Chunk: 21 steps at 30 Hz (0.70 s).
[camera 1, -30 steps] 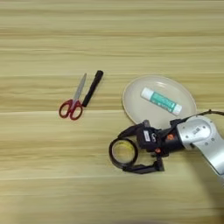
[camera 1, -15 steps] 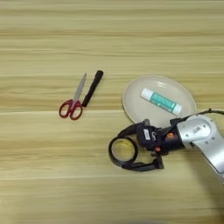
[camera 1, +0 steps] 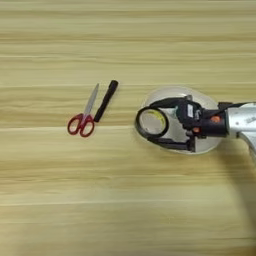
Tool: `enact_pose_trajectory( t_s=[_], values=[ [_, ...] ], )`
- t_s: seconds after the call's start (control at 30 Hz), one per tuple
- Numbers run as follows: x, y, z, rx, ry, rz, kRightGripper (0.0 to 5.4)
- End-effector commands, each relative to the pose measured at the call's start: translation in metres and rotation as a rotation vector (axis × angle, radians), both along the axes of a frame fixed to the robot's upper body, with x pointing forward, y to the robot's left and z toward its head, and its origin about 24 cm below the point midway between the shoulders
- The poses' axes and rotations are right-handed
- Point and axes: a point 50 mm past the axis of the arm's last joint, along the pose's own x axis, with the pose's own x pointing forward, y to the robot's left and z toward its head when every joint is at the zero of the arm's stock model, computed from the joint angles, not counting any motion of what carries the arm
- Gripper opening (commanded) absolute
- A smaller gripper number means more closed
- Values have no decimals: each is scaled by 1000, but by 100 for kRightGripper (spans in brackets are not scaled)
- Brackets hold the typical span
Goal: Move the objects on the table
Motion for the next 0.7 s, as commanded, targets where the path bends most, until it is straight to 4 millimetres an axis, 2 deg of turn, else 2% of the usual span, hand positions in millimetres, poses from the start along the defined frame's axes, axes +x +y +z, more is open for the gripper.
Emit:
enact_pose_trajectory(
  t_s=[0.03, 0.3, 0.7],
  values=[
    [17, -12, 31, 10, -133, -54, 405],
    [26, -32, 11, -87, -87, -135, 405],
    [34, -41, -4, -140, -63, -175, 405]
  ],
)
